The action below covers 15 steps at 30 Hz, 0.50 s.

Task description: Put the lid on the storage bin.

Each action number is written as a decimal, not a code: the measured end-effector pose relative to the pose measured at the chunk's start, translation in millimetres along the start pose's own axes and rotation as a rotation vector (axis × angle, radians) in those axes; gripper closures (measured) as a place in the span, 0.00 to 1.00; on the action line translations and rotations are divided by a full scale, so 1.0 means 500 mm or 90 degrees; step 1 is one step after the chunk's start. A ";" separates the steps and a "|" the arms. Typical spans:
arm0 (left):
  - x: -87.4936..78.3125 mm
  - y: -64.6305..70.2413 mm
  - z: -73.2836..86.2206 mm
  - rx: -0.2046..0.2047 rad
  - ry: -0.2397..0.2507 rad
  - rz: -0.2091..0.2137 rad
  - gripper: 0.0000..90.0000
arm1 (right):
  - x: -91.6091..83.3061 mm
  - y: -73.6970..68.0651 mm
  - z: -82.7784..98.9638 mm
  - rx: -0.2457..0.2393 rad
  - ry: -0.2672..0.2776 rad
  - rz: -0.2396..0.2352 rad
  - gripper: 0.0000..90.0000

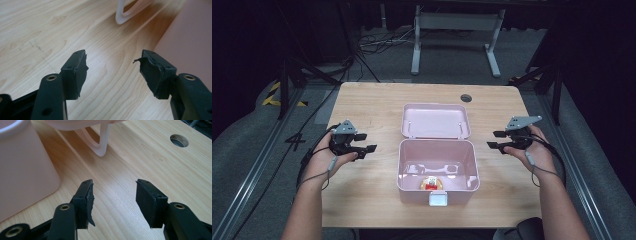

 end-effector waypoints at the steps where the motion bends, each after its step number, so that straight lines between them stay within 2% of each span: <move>1: -0.001 0.002 -0.003 0.000 0.001 0.009 0.43 | -0.001 -0.001 0.000 0.001 0.001 -0.001 0.54; 2: -0.004 0.003 -0.011 -0.005 0.016 0.026 0.43 | -0.001 -0.001 -0.001 0.002 0.003 -0.002 0.54; 7: -0.013 0.001 -0.032 -0.026 0.029 0.037 0.40 | 0.005 -0.007 0.000 0.001 0.000 -0.006 0.54; 11: -0.024 -0.019 -0.063 -0.045 0.054 0.019 0.40 | 0.005 -0.015 -0.001 0.003 0.009 -0.015 0.54; 15: -0.024 -0.033 -0.093 -0.044 0.071 0.010 0.39 | 0.001 -0.022 0.001 -0.004 0.010 -0.010 0.54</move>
Point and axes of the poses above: each handheld gripper's, and its own axes: x roughly forward along the jaws, z roughly out of its underside, y roughly to its right, the point moved 3 cm from there along x, roughly forward along the jaws, and after that the axes turned 6 degrees about x, right-handed, at the moved point
